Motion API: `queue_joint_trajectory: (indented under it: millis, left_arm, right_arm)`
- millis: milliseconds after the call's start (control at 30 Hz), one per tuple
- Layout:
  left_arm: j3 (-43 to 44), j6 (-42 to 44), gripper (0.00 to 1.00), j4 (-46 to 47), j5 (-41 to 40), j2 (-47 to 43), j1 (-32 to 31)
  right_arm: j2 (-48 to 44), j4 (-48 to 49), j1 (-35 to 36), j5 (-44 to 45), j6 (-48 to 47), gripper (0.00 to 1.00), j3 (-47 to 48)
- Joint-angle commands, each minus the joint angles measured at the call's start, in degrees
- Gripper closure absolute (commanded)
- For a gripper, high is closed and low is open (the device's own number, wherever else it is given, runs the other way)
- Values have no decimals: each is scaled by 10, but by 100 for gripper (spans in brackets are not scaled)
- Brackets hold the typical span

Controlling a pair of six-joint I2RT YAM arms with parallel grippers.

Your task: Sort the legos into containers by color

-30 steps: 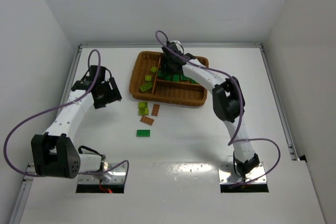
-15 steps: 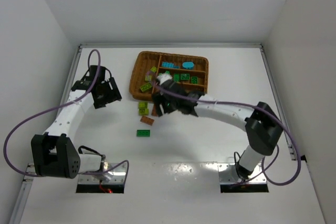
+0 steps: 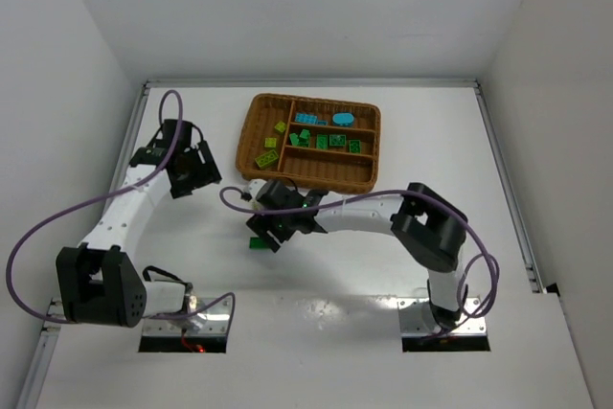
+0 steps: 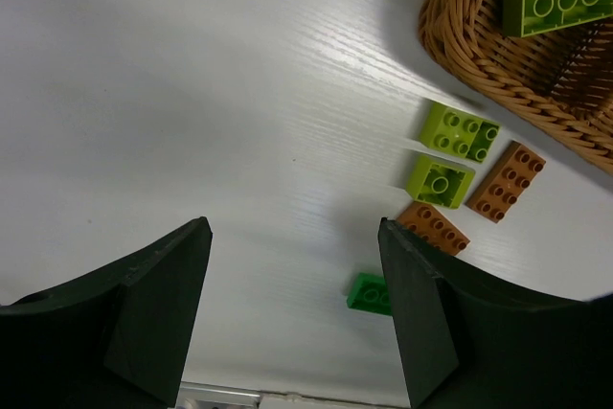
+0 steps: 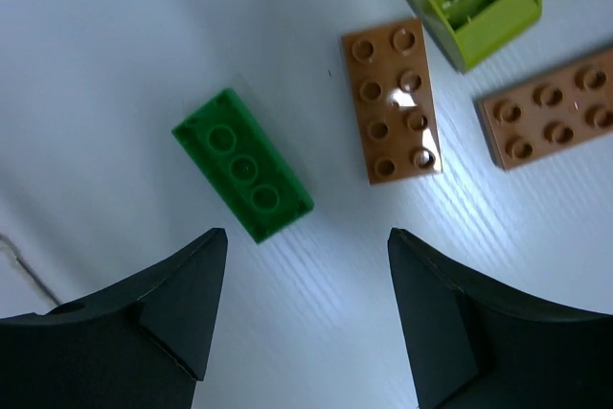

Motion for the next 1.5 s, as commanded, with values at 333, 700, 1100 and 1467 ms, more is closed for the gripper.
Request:
queue_joint_trajectory:
  millis: [333,700,1100,1467]
  left_arm:
    - [20,-3,23,-4,-27,-18,26]
    - [65,-24,23,-22,25,67,111]
    - [65,-14,23,-17,57,63,117]
    - [65,-3,23,-17,63,53,117]
  right_arm:
    - [73,58,11,-37,-37,41,66]
    - [75,75,28,4,-26,52,28]
    - [-4,87,17,-1,40,38,-9]
    - [-1,67,24,-34,45,29,-9]
